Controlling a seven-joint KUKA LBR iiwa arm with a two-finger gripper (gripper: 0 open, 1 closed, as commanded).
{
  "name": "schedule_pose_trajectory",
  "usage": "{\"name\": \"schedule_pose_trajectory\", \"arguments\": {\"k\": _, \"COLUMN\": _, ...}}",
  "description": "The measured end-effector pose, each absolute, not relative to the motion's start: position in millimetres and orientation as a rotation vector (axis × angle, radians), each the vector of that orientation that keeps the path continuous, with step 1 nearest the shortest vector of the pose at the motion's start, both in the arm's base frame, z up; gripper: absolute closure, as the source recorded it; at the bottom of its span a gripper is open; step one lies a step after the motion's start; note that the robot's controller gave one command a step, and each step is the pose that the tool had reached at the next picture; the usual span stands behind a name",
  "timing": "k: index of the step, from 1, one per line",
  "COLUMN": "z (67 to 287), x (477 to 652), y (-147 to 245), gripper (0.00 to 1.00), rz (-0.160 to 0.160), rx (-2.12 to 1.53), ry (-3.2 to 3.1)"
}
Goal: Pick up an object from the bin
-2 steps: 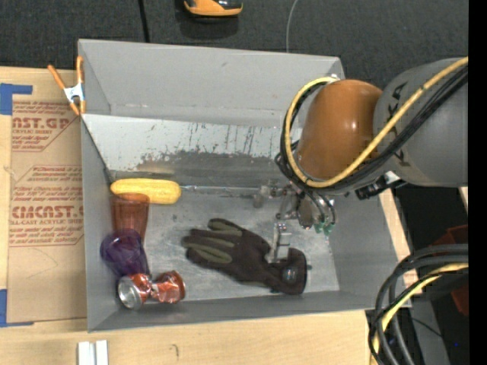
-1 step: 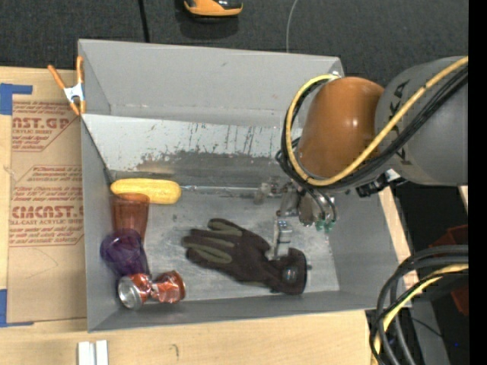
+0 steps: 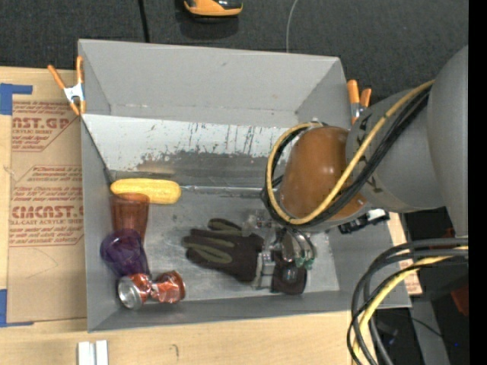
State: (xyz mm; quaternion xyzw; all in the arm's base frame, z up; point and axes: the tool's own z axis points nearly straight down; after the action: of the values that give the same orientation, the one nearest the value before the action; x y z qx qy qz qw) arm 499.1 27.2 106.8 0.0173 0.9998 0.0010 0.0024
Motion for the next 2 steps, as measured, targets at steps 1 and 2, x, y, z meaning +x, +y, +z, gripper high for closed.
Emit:
{"name": "schedule_pose_trajectory", "arguments": {"k": 1, "z": 116.8, "x": 487.8, "y": 42.4, "gripper": 0.0, "rz": 0.001, "rx": 0.248, "ry": 3.137}}
{"name": "schedule_pose_trajectory", "arguments": {"k": 2, "z": 136.7, "x": 489.3, "y": 40.1, "gripper": 0.0, "rz": 0.002, "rx": 0.351, "ry": 3.12}}
